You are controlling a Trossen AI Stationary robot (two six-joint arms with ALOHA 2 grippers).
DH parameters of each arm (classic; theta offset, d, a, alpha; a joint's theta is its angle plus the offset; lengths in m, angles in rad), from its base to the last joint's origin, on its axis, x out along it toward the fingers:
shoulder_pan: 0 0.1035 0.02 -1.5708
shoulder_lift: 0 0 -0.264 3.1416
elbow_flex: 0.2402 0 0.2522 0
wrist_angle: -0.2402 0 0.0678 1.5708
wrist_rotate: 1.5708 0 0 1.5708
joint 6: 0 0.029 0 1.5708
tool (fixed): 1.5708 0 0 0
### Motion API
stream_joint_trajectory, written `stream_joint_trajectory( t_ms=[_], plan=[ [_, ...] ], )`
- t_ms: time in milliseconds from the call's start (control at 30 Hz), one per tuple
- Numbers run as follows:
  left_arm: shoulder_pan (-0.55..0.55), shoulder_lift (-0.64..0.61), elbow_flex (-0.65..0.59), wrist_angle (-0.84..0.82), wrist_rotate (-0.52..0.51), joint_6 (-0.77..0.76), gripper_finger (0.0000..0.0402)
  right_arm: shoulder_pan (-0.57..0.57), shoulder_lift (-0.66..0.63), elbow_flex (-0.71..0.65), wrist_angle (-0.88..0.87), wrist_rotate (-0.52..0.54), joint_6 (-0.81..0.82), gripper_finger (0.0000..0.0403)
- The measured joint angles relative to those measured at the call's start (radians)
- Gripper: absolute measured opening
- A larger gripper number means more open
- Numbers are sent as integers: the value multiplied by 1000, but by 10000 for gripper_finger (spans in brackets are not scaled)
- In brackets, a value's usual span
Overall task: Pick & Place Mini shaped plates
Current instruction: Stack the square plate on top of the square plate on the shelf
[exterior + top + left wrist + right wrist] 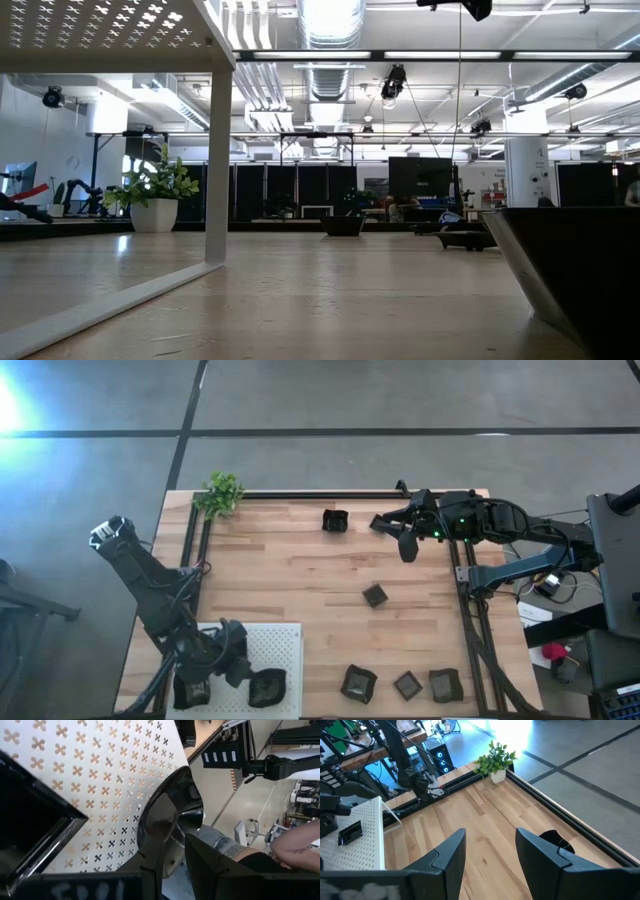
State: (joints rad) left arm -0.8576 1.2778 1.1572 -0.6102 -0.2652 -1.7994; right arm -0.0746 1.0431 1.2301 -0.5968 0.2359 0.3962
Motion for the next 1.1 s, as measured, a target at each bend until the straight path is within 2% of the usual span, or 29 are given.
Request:
stream_joint_trajectory(
  t_ms=[300,467,800,933,1100],
  plan=[
    [1,2,0,-23,-35,36,71,0,0,0,0,0,0,166],
    [1,-6,0,-30,-251,60,71,0,0,0,0,0,-3,166],
    [18,-50,0,-65,-540,210,71,0,0,0,0,0,-4,167],
    [39,-58,0,-100,-613,257,71,0,0,0,0,0,-4,167],
    [89,-61,0,-140,-627,310,71,0,0,0,0,0,-4,166]
  ],
)
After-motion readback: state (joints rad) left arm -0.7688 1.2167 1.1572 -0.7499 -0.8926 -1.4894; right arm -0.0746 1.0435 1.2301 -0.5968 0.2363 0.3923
